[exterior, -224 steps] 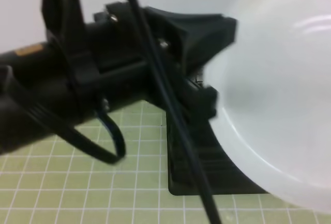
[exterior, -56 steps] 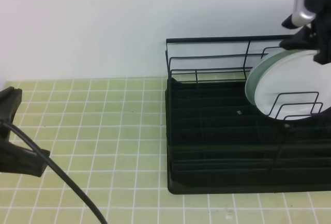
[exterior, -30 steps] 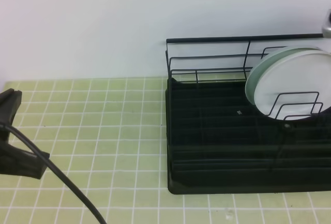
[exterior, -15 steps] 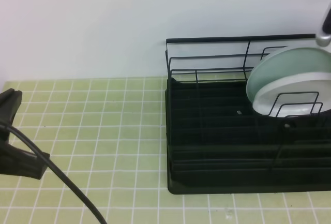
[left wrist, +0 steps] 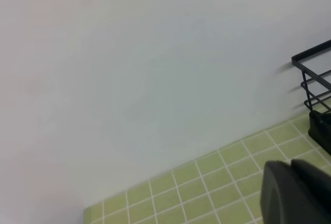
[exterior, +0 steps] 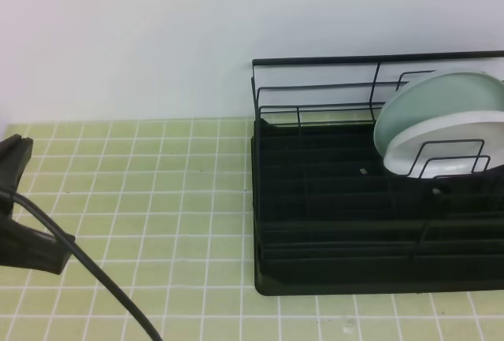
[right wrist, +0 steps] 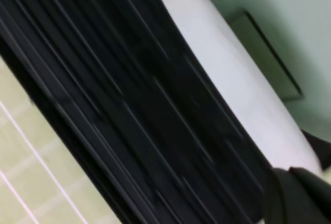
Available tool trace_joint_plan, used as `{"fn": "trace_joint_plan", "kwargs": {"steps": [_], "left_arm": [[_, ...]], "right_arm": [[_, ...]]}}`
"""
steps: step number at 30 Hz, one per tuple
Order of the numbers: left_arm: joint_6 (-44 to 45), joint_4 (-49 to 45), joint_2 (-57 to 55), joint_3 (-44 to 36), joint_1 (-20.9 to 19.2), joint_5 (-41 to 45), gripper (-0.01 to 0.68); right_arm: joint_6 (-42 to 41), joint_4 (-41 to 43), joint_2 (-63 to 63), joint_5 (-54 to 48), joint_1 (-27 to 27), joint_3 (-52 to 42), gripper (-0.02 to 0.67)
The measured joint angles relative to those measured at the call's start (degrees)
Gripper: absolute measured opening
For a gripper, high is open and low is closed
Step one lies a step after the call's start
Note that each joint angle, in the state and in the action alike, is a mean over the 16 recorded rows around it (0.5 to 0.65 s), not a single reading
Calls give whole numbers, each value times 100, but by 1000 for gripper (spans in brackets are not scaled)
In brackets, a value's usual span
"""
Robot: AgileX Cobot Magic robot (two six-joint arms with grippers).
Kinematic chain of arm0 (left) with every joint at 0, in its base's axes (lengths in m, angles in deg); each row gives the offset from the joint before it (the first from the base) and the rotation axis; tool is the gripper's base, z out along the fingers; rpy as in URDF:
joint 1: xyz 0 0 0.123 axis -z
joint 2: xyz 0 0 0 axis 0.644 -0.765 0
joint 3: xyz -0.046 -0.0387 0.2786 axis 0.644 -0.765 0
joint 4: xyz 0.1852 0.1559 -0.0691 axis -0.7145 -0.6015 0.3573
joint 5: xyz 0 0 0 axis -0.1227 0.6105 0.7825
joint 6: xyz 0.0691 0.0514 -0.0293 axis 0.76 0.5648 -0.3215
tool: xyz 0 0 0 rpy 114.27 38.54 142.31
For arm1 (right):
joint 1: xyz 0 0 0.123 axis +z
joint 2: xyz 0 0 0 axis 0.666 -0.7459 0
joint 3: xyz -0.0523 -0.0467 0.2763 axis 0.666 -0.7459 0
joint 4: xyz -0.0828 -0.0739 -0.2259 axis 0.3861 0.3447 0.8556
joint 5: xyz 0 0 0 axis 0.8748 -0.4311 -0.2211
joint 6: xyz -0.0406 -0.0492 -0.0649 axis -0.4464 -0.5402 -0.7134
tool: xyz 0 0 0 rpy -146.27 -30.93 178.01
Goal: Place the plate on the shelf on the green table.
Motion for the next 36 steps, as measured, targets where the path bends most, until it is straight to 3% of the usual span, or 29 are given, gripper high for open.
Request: {"fn": "trace_joint_plan", "kwargs": {"steps": [8,19,36], "left_arm": [[0,0,0,0,-1,10,-1],[52,-27,0,0,0,24,-1],[104,-62,0,-1,0,31,-1]], "right_arm": [[494,-484,3,-575,99,-49,-3],[1354,-111,-87,-470,522,-265,-3],[1507,-1,-254,1274,680,-387,-3]]}}
